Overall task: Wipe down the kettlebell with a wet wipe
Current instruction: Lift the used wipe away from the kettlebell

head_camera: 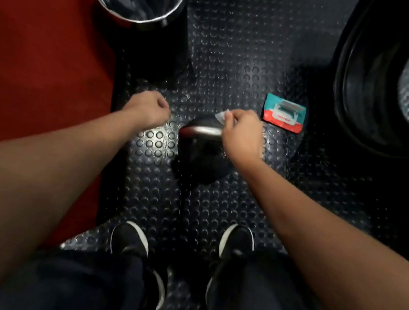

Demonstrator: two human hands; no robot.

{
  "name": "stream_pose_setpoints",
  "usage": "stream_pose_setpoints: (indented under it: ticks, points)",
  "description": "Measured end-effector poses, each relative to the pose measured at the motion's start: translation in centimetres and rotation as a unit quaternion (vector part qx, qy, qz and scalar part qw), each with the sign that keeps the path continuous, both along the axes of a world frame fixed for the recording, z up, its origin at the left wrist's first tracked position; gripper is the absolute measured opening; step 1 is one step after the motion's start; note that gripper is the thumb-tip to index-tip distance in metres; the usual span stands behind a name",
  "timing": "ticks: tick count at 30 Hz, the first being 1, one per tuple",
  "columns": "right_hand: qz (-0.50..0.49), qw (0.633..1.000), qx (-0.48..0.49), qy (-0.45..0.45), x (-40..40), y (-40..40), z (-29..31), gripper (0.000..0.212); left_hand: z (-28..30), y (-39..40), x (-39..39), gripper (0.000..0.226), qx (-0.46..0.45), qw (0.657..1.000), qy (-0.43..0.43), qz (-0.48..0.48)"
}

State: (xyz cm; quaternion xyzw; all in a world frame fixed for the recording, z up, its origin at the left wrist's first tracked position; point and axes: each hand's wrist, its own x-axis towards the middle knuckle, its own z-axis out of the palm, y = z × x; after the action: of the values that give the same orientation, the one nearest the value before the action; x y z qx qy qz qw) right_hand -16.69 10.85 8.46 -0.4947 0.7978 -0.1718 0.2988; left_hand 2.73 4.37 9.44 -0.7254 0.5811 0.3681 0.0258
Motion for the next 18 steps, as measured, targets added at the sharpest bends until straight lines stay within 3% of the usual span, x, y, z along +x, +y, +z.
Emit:
stream_pose_setpoints:
  ticks: [3,10,18]
  points:
    - [-0.026,0.998,0.045,0.038,1.2,0.2,2.9,0.032,3.0,0.9,-0.4,0.007,0.013,1.0,-0.002,0.0]
    - [-0.078,0.984,0.08,-0.139,3.1,1.7,9.7,0.021,9.8,3.4,0.4,0.008,0.055,0.998,0.02,0.009]
    - [-0.054,0.975,0.1,-0.19,3.6,-1.0,17.9,0.017,18.6,0.5,1.7,0.003,0.05,0.998,-0.012,0.033]
